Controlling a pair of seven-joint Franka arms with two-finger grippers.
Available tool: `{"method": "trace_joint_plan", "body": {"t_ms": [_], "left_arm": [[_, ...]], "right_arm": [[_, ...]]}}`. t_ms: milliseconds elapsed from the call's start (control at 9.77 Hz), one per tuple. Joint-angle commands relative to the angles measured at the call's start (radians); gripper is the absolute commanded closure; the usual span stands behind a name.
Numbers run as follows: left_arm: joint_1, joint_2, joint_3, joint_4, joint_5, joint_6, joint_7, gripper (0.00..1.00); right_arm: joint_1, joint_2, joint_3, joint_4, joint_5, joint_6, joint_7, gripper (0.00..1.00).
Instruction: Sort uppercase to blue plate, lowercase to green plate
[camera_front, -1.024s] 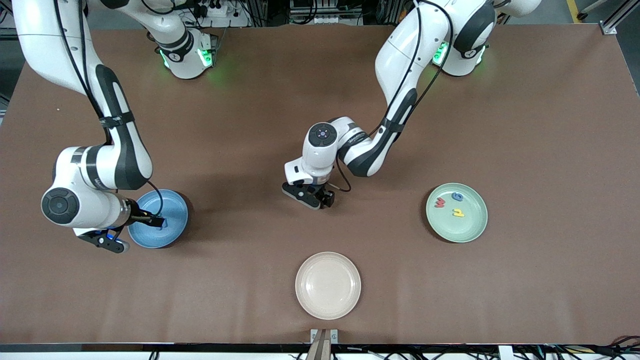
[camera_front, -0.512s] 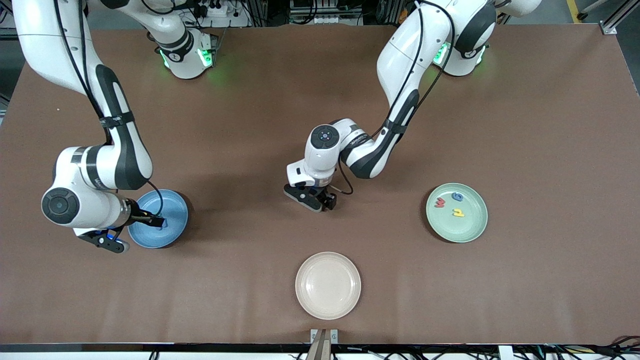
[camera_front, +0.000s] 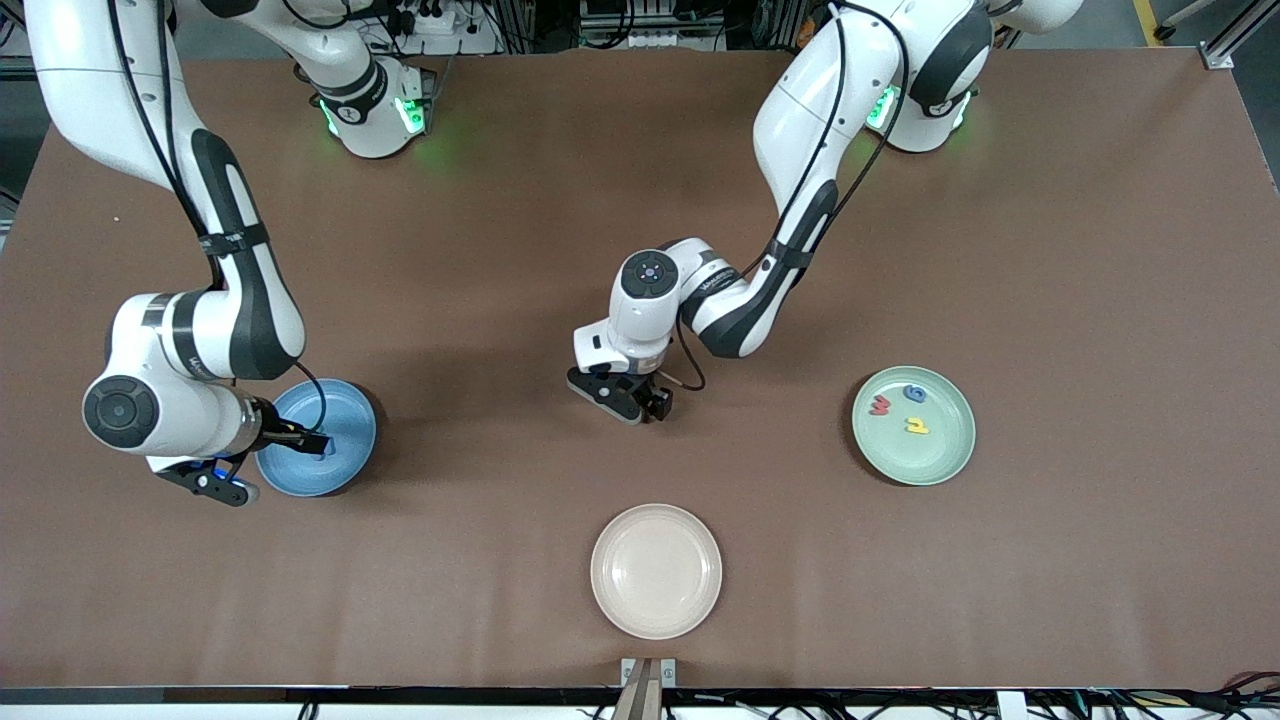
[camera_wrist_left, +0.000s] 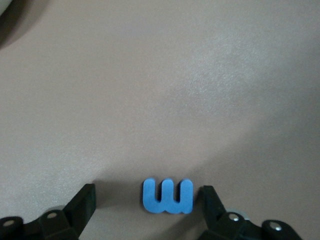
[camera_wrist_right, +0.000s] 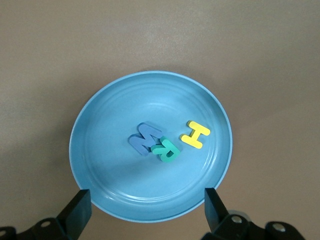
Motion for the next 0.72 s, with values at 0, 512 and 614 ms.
{"method": "trace_joint_plan", "body": {"t_ms": [0, 512, 614], "left_arm": [[-0.001, 0.018, -0.006, 0.037, 0.015, 0.005, -0.007, 0.18], [-0.001, 0.022, -0.009, 0.065, 0.015, 0.007, -0.007, 0.29], [-0.001, 0.022, -0.009, 0.065, 0.015, 0.007, -0.007, 0.29]], "right_arm": [[-0.014, -0.019, 0.013, -0.022, -0.013, 0.008, -0.007, 0.00], [-0.012, -0.019, 0.013, -0.022, -0.013, 0.002, -0.005, 0.00], [-0.011, -0.021, 0.013, -0.022, -0.013, 0.000, -0.005, 0.00]]}}
